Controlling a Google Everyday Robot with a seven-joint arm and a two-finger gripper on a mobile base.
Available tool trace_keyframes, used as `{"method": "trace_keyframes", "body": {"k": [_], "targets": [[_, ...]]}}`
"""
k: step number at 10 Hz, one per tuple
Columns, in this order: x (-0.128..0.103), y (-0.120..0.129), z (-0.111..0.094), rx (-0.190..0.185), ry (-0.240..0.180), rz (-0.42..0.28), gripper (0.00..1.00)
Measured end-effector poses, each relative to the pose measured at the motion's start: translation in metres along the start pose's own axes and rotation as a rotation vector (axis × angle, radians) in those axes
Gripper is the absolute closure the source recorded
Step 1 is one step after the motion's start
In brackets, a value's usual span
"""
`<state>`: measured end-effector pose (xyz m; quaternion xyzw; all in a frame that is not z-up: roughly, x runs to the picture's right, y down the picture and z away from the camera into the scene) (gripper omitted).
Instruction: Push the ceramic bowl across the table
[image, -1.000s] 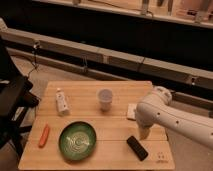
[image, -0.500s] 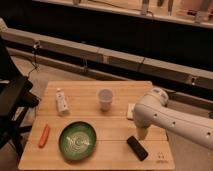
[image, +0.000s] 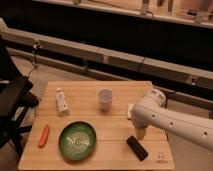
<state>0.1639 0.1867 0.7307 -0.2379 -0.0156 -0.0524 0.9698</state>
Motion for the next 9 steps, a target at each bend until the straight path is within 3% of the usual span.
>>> {"method": "trace_keyframes", "body": {"k": [1,4,7,9], "targets": [[-0.001,0.0,0.001,0.001,0.0,-0.005,0.23],[-0.009,-0.003,-0.005,0.029,-0.024,-0.04,0.52],[-0.044,-0.009,-0.005,0.065,-0.086,-0.098,0.82],[-0.055,-0.01,0.002,0.062,-0.111,-0.129,0.99]]}}
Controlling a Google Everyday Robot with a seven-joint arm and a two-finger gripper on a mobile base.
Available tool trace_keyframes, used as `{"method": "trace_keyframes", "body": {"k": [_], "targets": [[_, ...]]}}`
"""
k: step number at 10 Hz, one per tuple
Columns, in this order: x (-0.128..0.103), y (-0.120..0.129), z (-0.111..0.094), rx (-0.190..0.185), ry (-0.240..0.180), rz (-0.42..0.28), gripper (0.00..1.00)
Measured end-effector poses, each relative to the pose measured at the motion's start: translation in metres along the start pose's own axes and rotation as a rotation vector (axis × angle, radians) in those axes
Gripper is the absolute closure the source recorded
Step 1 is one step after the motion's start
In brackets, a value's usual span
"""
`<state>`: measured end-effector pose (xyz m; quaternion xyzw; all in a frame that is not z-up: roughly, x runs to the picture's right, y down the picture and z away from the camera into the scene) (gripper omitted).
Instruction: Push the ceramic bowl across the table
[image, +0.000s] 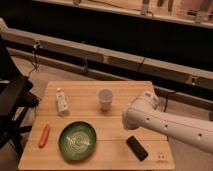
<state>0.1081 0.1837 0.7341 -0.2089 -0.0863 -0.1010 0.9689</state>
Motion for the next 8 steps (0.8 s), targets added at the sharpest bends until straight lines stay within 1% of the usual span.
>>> {"method": "trace_keyframes", "body": {"k": [2,4,5,7,8], "targets": [[-0.009,0.001,0.012,-0.019,-0.022,-0.017,1.0],[-0.018,0.001,0.024,-0.039,-0.033,-0.033,1.0],[-0.02,0.003,0.033,-0.057,-0.037,-0.04,1.0],[-0.026,0.005,0.046,-0.085,-0.059,-0.05,1.0],[-0.029,0.01,0.058,-0.111,-0.078,-0.055,1.0]]}}
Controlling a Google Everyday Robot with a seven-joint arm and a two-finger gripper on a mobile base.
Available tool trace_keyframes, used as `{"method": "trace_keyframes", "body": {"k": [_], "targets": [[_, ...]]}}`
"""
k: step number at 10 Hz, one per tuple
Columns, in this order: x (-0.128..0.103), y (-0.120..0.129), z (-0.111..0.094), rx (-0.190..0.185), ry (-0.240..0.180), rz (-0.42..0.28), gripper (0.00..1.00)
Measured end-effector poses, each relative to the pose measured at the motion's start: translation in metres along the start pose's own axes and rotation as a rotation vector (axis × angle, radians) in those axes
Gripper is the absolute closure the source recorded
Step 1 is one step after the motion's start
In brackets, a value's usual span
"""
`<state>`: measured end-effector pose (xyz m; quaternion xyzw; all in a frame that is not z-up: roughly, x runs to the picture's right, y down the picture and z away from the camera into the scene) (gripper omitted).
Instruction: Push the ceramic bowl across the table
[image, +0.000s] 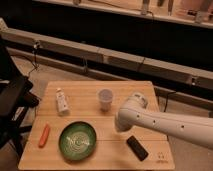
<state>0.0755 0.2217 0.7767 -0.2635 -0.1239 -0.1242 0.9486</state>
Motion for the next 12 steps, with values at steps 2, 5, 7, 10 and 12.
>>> {"method": "trace_keyframes", "body": {"k": [2,5,7,10,12], "targets": [[-0.015,0.002,0.016,-0.019,-0.036,-0.027,1.0],[-0.021,-0.005,0.004,-0.012,-0.007,-0.031,1.0],[-0.02,-0.004,0.001,-0.022,-0.014,-0.043,1.0],[-0.036,-0.006,0.021,-0.026,-0.022,-0.064,1.0],[-0.037,-0.008,0.014,-0.03,-0.017,-0.066,1.0]]}}
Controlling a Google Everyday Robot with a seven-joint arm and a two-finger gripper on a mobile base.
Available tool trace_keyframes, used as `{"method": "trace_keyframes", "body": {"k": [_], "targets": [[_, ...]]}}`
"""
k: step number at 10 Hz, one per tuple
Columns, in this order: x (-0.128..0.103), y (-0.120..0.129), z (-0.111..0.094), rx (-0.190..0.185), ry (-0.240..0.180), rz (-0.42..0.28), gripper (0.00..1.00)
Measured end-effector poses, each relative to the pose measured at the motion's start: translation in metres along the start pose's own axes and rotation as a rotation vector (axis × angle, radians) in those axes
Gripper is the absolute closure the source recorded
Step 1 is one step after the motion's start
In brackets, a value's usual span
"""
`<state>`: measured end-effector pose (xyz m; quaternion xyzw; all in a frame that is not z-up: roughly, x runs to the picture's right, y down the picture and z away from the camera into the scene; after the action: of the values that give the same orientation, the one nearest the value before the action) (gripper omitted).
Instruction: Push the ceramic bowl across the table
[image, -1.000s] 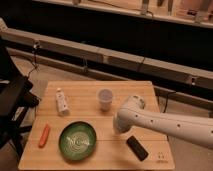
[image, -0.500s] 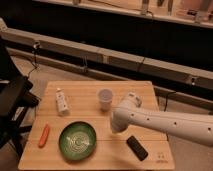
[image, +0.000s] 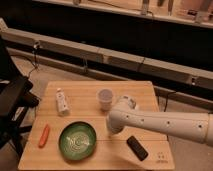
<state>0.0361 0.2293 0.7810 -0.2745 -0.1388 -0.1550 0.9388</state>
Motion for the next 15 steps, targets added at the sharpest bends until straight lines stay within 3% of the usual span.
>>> {"method": "trace_keyframes", "body": {"k": [15], "targets": [[-0.033,-0.007,0.01,-0.048,-0.016,-0.077,1.0]]}}
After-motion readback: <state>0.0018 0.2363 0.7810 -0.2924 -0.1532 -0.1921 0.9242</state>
